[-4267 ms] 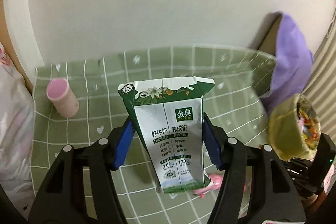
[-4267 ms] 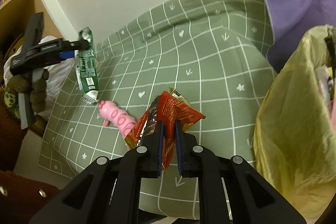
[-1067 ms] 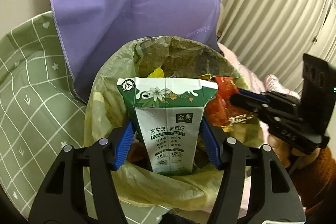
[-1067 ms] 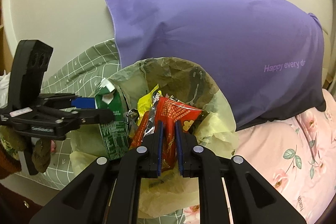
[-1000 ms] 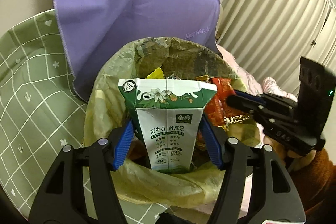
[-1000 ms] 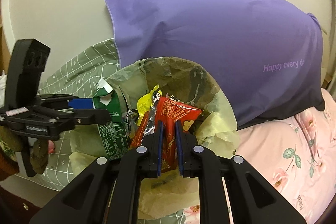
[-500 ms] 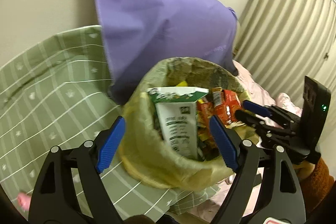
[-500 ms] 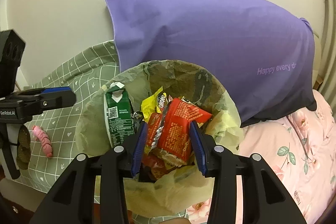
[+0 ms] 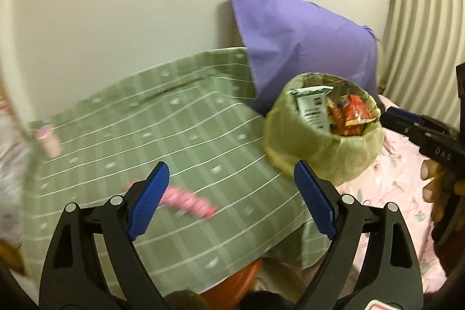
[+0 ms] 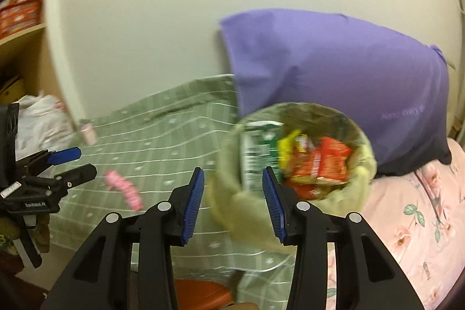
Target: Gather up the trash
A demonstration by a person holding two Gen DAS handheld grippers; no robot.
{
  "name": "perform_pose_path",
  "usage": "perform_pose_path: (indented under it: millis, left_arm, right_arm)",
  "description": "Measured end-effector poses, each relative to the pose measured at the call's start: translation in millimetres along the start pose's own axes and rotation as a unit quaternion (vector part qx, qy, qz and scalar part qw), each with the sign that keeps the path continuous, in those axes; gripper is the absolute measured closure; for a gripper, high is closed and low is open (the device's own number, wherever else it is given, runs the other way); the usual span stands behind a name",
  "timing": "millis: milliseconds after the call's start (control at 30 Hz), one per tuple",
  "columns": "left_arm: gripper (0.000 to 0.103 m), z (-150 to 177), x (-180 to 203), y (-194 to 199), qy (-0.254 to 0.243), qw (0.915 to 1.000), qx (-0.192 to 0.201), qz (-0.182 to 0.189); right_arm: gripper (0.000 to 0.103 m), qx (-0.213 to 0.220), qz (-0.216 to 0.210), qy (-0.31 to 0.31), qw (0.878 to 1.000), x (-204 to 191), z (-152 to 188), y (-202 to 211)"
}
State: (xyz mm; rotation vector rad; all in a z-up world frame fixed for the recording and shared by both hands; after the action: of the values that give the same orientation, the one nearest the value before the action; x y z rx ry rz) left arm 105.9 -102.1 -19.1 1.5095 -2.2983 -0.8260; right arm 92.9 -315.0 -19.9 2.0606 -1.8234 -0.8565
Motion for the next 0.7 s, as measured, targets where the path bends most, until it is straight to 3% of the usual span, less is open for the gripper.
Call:
perform_pose_path:
  millis: [233,500,700]
  left_arm:
    - [0.020,38.9,-23.5,61.7,0.020,0.9974,0.010,-0.069]
    - [0.020,58.9,-39.8,97.5,0.053,0.9944,0.011,-0.091]
    - [0.020,60.2,-43.1,110.1,0.051,0.9935,0.020,-0.100]
  right_arm:
    - [0.063,0.010,-0.016,-0.001,1.000,-48.0,28.3,24.9]
    - [0.063,0.024,-0.019,0.030,0.999,-87.8,51.6,44.5]
    - [0.063,0.034,-0.026,0.028,0.999,-99.7,57.4,55.8]
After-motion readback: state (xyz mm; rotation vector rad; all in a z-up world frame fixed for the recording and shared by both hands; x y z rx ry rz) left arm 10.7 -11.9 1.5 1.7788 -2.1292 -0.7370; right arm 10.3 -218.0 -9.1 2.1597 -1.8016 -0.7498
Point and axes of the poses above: each gripper's, at about its wrist camera, not at the fingertips, and y roughly against the way its jaws point, x to its right, z to its underside, the point moved 6 cm from there along -y, roughly the way its jaws point, and after that the axes turned 12 degrees about -y, right-handed, at the moved point
